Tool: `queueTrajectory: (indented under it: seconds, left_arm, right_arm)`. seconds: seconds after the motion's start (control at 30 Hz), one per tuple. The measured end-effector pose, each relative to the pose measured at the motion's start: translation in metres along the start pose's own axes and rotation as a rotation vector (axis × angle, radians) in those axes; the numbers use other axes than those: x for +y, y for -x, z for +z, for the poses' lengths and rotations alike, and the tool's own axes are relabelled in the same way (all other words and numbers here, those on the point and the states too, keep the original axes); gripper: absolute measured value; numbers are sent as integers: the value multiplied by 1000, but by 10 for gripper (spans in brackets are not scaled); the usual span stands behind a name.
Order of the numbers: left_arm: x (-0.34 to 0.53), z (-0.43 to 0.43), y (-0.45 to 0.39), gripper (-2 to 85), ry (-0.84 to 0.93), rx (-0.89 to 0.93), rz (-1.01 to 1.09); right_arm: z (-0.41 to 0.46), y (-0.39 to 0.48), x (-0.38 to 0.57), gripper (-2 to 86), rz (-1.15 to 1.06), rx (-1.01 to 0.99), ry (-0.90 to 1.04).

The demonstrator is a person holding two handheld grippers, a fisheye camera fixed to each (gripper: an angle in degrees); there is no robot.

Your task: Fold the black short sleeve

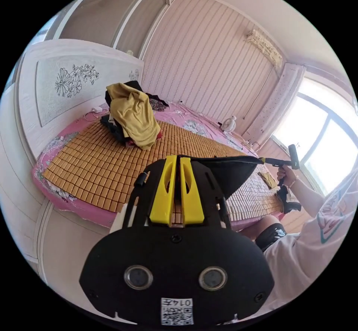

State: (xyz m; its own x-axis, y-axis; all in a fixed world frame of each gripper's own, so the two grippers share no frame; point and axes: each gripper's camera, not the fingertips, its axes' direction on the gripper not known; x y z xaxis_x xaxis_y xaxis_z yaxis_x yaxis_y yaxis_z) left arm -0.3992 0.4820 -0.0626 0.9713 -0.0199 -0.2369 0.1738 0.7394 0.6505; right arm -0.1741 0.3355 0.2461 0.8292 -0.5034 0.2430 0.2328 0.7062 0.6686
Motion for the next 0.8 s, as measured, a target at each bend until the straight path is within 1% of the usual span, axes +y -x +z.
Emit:
queueTrajectory:
  seconds: [0.1, 0.17, 0.2, 0.23, 0.27, 0.33, 0.37, 0.43, 0.5, 0.57, 0.63, 0.73, 0.8]
  left_arm:
    - [-28, -60, -43, -9, -131, 36, 79]
    - [-52, -109, -79, -9, -273, 79, 152]
    - [-58, -123, -87, -9, -312, 91, 165]
    - [-70, -150, -103, -9, -389, 112, 186]
    - [-81, -177, -118, -9, -464, 137, 206]
    - [-97, -215, -138, -9, -563, 184, 232]
    - [-106, -238, -150, -9, -612, 213, 241]
    - [-117, -264, -173, -10, -636, 213, 279]
    - [-121, -287, -198, -10, -696, 178, 323]
    - [-120, -317, -228, -10, -784, 158, 361]
    - [-117, -335, -245, -10, -835, 180, 387]
    - [-105, -348, -267, -10, -879, 222, 391]
    - [-95, -359, -281, -10, -906, 260, 416]
  right_arm:
    - [-71, 15, 25, -4, -3, -80, -150]
    - [-114, 29, 31, -4, -30, -99, -228]
    - [-146, 41, 34, -5, -61, -90, -292]
    - [-181, 55, 37, -5, -103, -78, -369]
    - [-198, 63, 39, -5, -127, -74, -408]
    - [-268, 93, 47, -6, -219, -28, -561]
    - [-284, 102, 50, -6, -242, -8, -592]
    - [-343, 136, 59, -7, -327, 90, -703]
    - [-379, 160, 65, -8, -340, 150, -758]
    - [-415, 179, 80, -8, -350, 145, -871]
    - [-457, 197, 104, -8, -382, 123, -998]
    - [-487, 211, 129, -8, -403, 191, -1079]
    - [-495, 211, 138, -8, -376, 225, -1055]
